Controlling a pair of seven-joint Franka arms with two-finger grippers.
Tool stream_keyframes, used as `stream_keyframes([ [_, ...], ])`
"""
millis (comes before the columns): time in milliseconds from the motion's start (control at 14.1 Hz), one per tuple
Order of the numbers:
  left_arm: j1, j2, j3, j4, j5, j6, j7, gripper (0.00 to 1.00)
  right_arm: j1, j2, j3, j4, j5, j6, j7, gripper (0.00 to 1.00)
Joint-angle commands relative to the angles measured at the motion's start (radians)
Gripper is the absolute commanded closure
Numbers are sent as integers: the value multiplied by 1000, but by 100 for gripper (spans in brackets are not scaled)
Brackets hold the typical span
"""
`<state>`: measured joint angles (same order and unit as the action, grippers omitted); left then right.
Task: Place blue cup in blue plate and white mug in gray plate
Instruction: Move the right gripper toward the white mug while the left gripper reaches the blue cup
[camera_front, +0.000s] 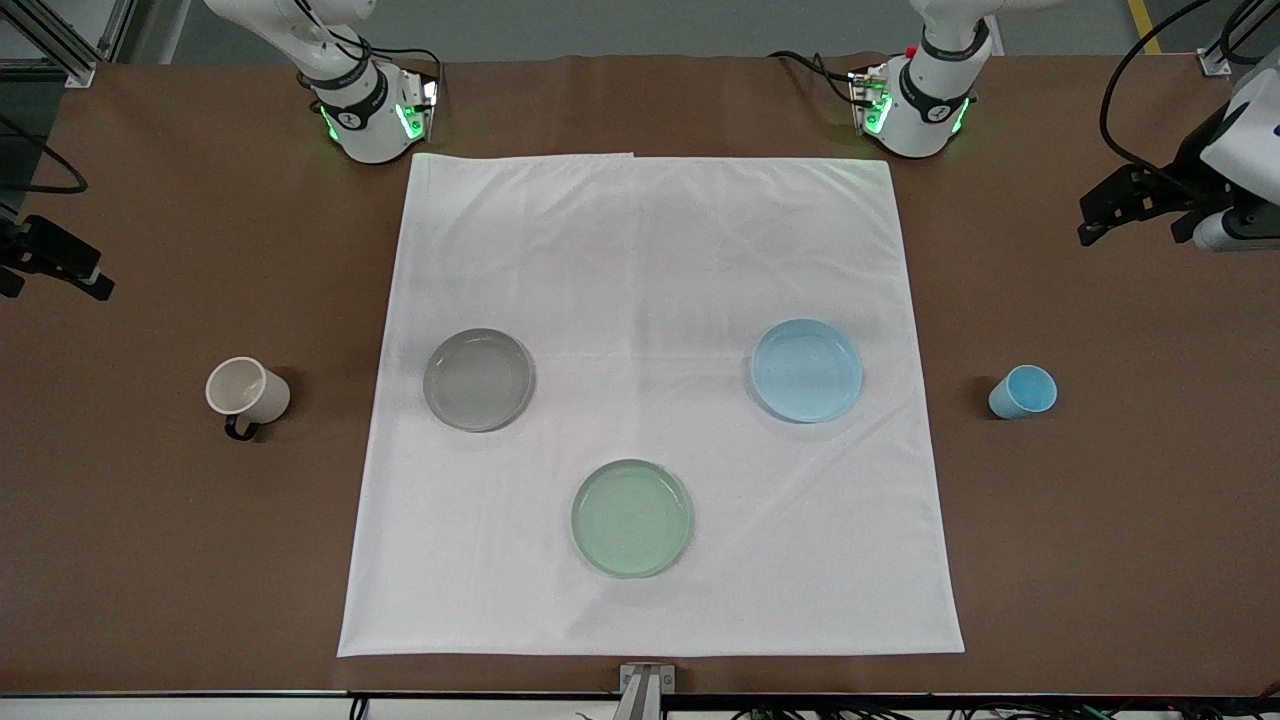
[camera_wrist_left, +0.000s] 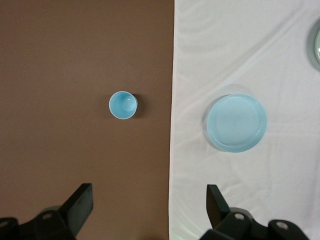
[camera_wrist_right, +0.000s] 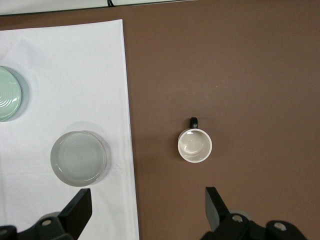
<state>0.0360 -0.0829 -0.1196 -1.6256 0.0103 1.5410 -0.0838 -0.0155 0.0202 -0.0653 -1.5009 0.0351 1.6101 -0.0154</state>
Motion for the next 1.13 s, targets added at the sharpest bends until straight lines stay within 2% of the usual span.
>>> stream_keyframes([
  [0,1,9,0,26,-7,-25,2,0,-6,9,7,24,-12,-10,5,0],
  [354,37,66,15,20,-4,-27,54,0,-8,9,7,24,-12,-10,3,0],
  [566,116,106,17,-78,-4,16,96,0,-9,10,5,24,-14,-12,6,0],
  [708,148,129,17,-160,-4,95,96,0,-9,30,5,22,-14,-13,8,0],
  [991,196,144,15,-382,-3,376,96,0,-9,90,7,22,-12,-13,3,0],
  [1062,196,158,17,-411,-4,414,96,0,-11,110,5,21,-12,-3,3,0],
])
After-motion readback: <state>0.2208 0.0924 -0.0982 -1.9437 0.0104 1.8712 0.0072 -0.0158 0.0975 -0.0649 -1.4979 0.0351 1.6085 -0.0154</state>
